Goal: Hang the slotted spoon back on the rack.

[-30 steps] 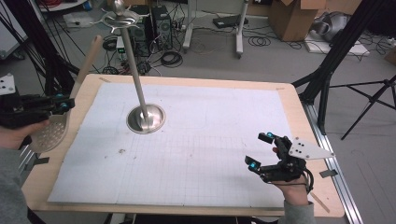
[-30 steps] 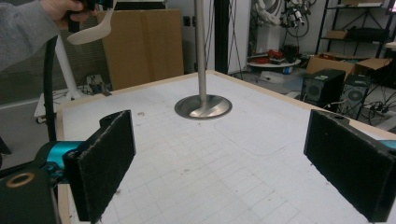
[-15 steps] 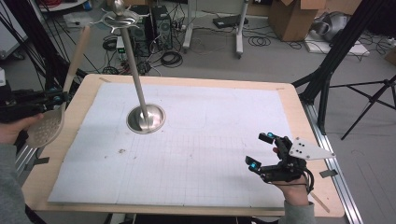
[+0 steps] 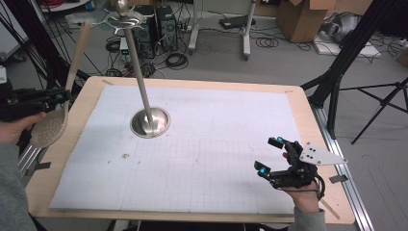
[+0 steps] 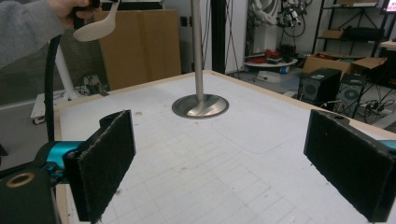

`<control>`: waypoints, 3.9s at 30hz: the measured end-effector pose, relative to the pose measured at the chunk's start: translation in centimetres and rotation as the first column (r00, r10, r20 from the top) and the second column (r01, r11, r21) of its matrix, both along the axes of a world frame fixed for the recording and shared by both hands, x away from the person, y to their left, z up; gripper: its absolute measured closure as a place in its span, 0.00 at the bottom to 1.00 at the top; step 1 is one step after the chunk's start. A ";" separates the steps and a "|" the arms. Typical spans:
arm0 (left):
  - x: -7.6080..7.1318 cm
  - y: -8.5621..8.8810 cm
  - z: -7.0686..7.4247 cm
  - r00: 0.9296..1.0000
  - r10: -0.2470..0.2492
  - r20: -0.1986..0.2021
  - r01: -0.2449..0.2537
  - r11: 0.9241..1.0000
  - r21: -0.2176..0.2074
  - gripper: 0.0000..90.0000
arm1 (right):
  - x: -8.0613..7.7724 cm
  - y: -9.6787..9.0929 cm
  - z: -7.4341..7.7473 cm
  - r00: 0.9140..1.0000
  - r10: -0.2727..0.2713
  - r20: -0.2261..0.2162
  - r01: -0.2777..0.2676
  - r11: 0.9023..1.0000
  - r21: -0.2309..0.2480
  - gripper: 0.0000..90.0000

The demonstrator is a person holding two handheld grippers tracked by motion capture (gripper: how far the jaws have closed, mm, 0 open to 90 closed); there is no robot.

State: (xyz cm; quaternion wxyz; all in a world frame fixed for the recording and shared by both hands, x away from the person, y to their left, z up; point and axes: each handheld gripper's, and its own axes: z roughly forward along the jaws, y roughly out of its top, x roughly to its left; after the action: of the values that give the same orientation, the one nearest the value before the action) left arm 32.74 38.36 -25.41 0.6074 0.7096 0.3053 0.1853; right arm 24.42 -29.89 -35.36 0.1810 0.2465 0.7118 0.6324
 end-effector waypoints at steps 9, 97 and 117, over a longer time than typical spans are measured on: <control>0.4 -0.1 -0.1 1.000 -0.006 -0.006 0.006 1.000 -0.019 0.86 | 0.0 -0.1 0.0 1.000 0.003 0.001 -0.003 1.000 0.000 0.09; 4.4 -5.8 -2.4 0.998 -0.031 -0.059 0.031 1.000 0.000 0.86 | -0.3 -0.5 0.1 1.000 -0.005 -0.001 0.005 1.000 0.008 0.09; 5.7 -7.7 -2.7 0.997 -0.016 -0.072 0.017 1.000 0.015 0.86 | -0.6 -0.8 0.2 1.000 -0.012 0.005 0.012 1.000 0.005 0.09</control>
State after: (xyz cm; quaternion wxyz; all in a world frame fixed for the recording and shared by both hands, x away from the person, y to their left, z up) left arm 38.40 30.71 -28.08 0.5918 0.7231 0.3198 0.1571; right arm 23.78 -30.69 -35.19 0.1863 0.2496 0.7082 0.6336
